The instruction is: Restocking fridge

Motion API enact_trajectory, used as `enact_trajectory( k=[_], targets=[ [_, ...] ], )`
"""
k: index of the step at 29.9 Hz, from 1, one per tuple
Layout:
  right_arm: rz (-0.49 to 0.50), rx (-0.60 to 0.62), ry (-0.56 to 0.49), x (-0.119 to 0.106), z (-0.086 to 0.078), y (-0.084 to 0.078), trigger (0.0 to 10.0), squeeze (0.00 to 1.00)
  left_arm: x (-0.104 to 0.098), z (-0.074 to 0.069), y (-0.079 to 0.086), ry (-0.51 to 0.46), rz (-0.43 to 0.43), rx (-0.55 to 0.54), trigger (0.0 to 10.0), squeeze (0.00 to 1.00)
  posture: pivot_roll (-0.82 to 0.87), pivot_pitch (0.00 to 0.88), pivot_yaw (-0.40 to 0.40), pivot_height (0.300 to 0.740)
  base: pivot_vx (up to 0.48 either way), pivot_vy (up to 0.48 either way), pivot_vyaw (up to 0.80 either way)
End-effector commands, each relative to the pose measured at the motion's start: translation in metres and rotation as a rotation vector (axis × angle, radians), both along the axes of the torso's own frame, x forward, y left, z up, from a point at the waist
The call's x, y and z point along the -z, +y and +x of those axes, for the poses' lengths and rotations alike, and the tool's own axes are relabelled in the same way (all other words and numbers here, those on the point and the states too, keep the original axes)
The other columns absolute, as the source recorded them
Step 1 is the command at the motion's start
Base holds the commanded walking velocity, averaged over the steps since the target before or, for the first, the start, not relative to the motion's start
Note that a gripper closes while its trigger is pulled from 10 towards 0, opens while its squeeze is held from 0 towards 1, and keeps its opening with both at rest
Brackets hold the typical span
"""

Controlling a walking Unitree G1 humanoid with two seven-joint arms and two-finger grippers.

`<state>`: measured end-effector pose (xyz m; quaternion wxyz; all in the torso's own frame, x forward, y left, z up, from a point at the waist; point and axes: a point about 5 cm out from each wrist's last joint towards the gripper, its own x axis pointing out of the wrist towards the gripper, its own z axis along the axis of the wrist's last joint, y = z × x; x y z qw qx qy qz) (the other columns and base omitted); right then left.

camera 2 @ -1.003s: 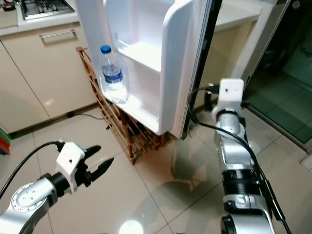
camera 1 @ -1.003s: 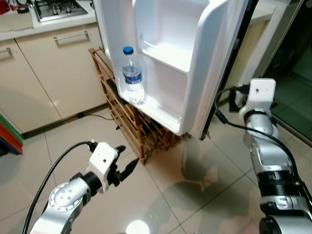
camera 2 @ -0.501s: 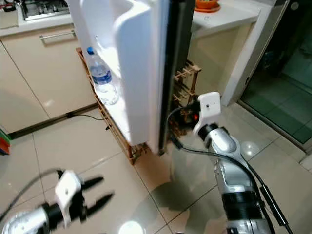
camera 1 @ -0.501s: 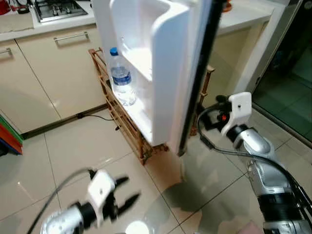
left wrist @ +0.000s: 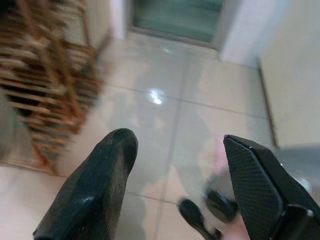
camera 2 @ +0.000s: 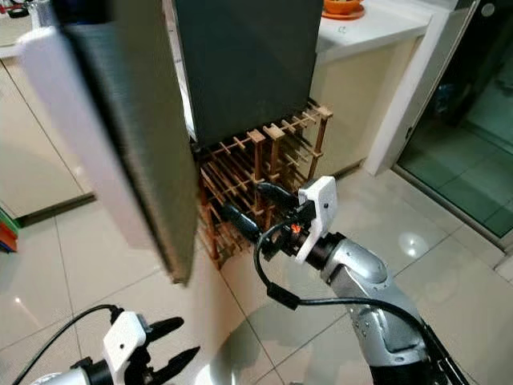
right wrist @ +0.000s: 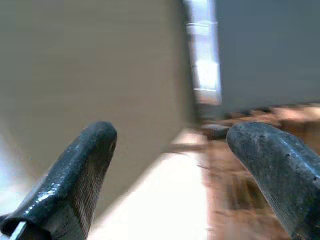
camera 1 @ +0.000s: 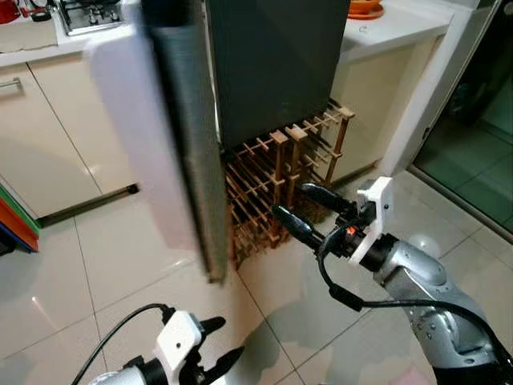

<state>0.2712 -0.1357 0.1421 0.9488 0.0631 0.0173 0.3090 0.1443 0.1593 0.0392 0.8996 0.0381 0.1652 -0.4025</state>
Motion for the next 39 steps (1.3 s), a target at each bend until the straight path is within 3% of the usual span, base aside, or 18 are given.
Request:
enact_trajectory(
  k=[1, 3, 6, 8, 11, 13, 14, 17, 21, 29, 39],
  targets=[
    [-0.044, 0.166, -0.024, -0.003, 0.010, -0.016, 10.0, 0.00, -0.006, 0.008, 0.004, -0.058, 0.008, -0.042, 10.0, 0.00, 0.11, 0.035, 0.039, 0.740, 0.000, 0.000, 0.00],
    [-0.049, 0.360, -0.005, -0.001, 0.018, -0.032, 10.0, 0.00, -0.007, 0.013, 0.005, -0.082, 0.012, -0.074, 10.0, 0.00, 0.11, 0.036, 0.040, 0.740, 0.000, 0.000, 0.00],
    [-0.097, 0.542, -0.002, 0.002, 0.021, -0.048, 10.0, 0.00, -0.007, 0.017, 0.006, -0.099, 0.020, -0.091, 10.0, 0.00, 0.10, 0.035, 0.043, 0.740, 0.000, 0.000, 0.00],
    [-0.150, 0.637, -0.001, 0.005, 0.019, -0.054, 10.0, 0.00, -0.007, 0.020, 0.007, -0.122, 0.028, -0.119, 10.0, 0.00, 0.10, 0.033, 0.043, 0.740, 0.000, 0.000, 0.00],
    [-0.152, 0.687, 0.016, 0.011, 0.015, -0.054, 10.0, 0.00, -0.008, 0.029, 0.008, -0.164, 0.054, -0.186, 10.0, 0.00, 0.10, 0.031, 0.042, 0.740, 0.000, 0.000, 0.00],
    [-0.162, 0.686, 0.020, 0.015, 0.011, -0.049, 10.0, 0.00, -0.031, 0.072, 0.019, -0.212, 0.069, -0.248, 10.0, 0.00, 0.10, 0.028, 0.041, 0.740, 0.000, 0.000, 0.00],
    [-0.177, 0.681, 0.022, 0.017, 0.009, -0.047, 10.0, 0.00, -0.043, 0.086, 0.020, -0.241, 0.064, -0.268, 10.0, 0.00, 0.10, 0.028, 0.041, 0.740, 0.000, 0.000, 0.00],
    [-0.264, 0.699, 0.035, 0.025, 0.000, -0.045, 10.0, 0.00, -0.068, 0.105, 0.015, -0.339, 0.052, -0.310, 10.0, 0.00, 0.10, 0.024, 0.042, 0.740, 0.000, 0.000, 0.00],
    [-0.199, 0.767, 0.093, 0.030, -0.011, -0.049, 10.0, 0.00, -0.088, 0.112, 0.007, -0.390, 0.000, -0.355, 10.0, 0.00, 0.09, 0.019, 0.045, 0.740, 0.000, 0.000, 0.00],
    [-0.183, 0.730, 0.072, 0.025, -0.027, -0.042, 10.0, 0.00, -0.106, 0.117, 0.003, -0.414, 0.003, -0.348, 10.0, 0.00, 0.08, 0.013, 0.057, 0.740, 0.000, 0.348, -0.45],
    [-0.175, 0.669, 0.051, 0.018, -0.025, -0.031, 10.0, 0.00, -0.109, 0.111, 0.008, -0.411, 0.034, -0.378, 10.0, 0.00, 0.10, 0.025, 0.038, 0.740, 0.000, 0.480, -0.53]
  ],
)
